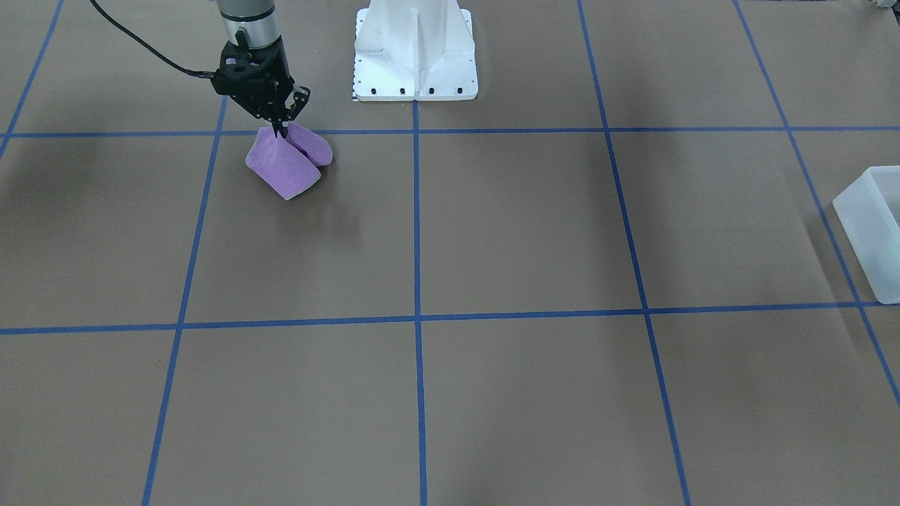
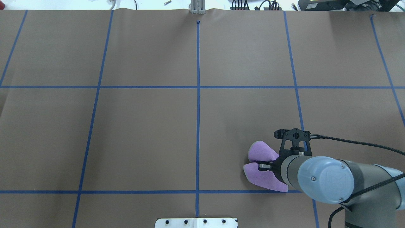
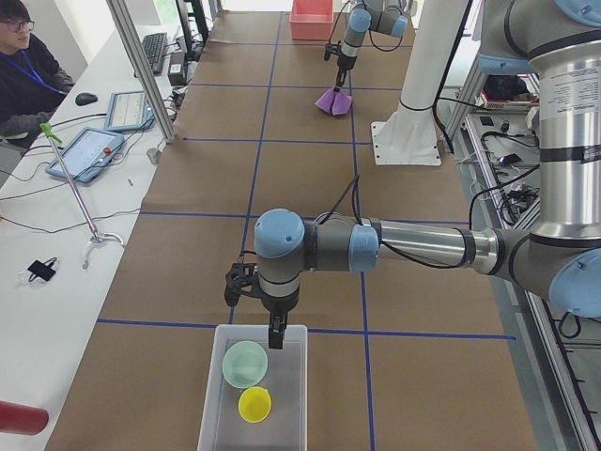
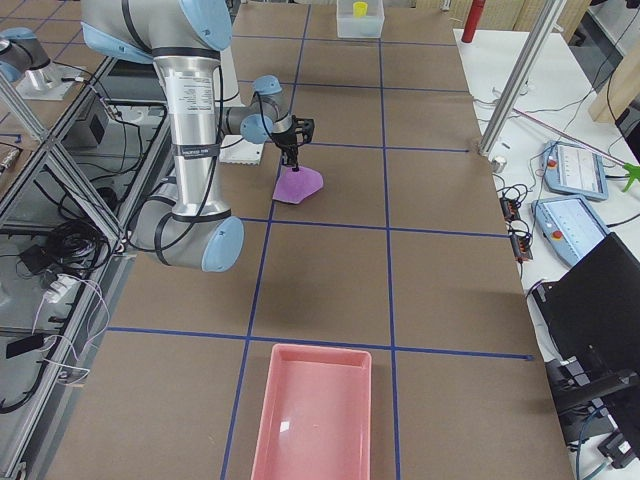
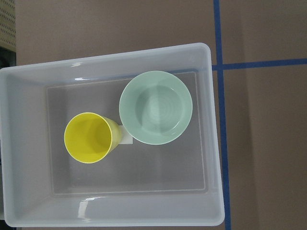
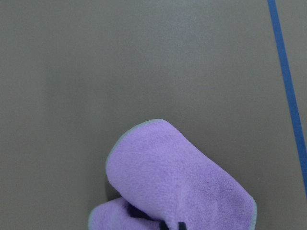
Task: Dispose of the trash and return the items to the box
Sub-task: 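Lift the purple cloth with the right gripper and carry it off-table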
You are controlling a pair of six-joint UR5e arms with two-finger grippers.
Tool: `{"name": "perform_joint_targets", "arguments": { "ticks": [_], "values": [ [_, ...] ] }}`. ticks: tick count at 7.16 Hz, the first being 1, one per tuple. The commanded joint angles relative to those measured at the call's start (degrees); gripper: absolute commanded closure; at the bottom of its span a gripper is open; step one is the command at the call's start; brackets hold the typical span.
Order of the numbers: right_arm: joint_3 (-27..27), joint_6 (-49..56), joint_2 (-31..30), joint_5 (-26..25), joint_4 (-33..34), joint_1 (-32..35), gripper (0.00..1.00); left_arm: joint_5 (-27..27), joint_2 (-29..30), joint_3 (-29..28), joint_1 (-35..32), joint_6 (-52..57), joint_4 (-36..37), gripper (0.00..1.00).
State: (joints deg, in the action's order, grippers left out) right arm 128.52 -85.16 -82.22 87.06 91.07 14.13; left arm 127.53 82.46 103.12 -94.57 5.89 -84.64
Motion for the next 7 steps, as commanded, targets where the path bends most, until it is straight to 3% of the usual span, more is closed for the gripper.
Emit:
{"name": "perform_joint_targets", "arguments": {
  "ticks": [1,2,4,7],
  "values": [
    [6.97,1.04,-0.04,5.19,5.13,5.43,1.00,0.00,-0.28,-0.02,0.09,0.00,0.09,0.02],
    [9.27,5.92,-0.04,9.22,7.78,10.51,1.00,0.09,-0.63,-0.11,0.09,0.00,0.09,0.02],
    [8.86,20.13,-0.66,17.14,9.47,23.50,1.00,0.26,-1.07,-0.46,0.18,0.00,0.35,0.02],
    [3.78,52.18,-4.41,32.17,15.54,47.84,1.00,0.61,-2.48,-0.55,0.26,0.09,0.35,0.02]
  ]
}}
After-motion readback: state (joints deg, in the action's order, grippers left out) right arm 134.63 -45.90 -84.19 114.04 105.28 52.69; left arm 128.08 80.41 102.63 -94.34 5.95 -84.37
